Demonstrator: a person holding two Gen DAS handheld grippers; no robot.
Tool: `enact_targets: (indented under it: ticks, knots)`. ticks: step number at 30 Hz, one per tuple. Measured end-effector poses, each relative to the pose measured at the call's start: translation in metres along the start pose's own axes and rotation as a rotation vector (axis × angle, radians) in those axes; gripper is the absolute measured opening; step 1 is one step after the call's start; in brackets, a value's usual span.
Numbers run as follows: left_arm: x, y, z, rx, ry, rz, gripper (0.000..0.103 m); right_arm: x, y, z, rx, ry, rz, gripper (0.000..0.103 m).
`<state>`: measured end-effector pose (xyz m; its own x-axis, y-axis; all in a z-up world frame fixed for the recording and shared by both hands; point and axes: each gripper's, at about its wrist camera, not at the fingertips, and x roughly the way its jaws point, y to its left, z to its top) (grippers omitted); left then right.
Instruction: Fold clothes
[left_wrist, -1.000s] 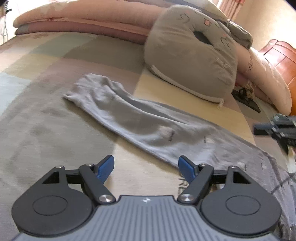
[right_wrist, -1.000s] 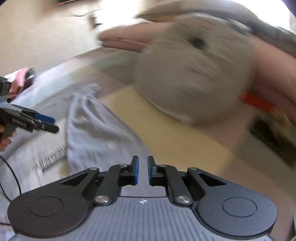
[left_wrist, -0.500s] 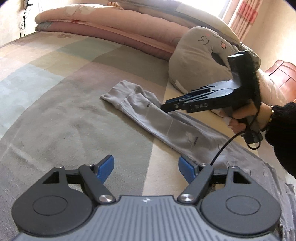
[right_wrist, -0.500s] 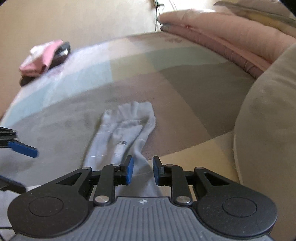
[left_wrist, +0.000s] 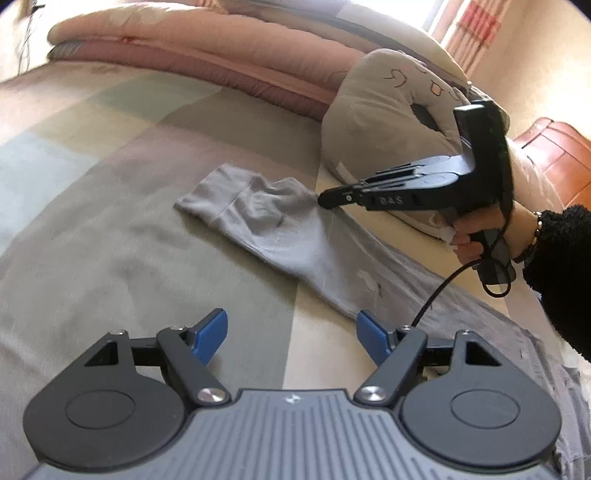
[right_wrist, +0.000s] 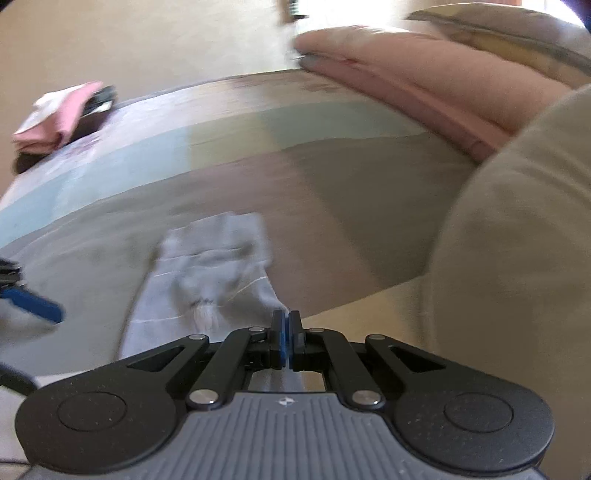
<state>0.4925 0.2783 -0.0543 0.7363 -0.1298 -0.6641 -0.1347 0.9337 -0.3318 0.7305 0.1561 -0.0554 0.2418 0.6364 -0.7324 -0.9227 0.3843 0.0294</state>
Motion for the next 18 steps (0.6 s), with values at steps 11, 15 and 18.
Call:
enact_targets:
  ticks: [11,15,18]
  knots:
    - [0.055,0.054,0.025,-0.298,-0.039,-0.223,0.076,-0.074,-0.008,-0.026,0.137,-0.093,-0.012,0.019]
    - [0.072,0.080,0.032,-0.418,-0.098,-0.251,0.057,-0.125,0.005,-0.053,0.160,-0.154,-0.040,0.020]
    - [0.082,0.095,0.036,-0.477,-0.120,-0.238,0.035,-0.160,0.014,-0.073,0.195,-0.204,-0.058,0.028]
